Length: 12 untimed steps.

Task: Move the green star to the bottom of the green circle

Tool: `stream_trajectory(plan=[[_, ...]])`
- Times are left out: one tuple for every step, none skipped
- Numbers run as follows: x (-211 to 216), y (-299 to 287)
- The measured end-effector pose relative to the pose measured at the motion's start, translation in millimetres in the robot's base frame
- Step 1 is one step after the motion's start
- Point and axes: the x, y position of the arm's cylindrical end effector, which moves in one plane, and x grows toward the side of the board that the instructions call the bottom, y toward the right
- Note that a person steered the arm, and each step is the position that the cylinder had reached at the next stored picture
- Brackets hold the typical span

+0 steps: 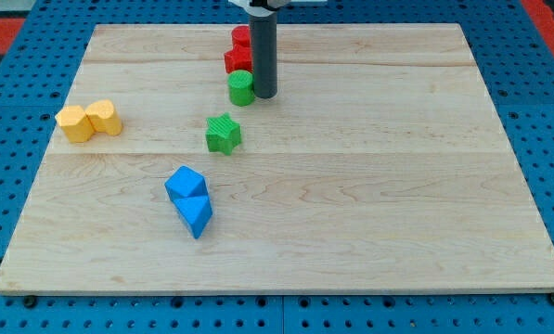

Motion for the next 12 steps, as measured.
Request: stream_trajectory(plan=[[0.0,0.3],[35.4,26.0],[82.7,36.1],[111.7,-1.0],[133.0,-33.3],[119.9,-48.9],[105.0,-48.9],[94.5,-48.9],[93.7,-48.9],[93.7,-48.9],[93.7,-47.0],[105.3,-70.7]])
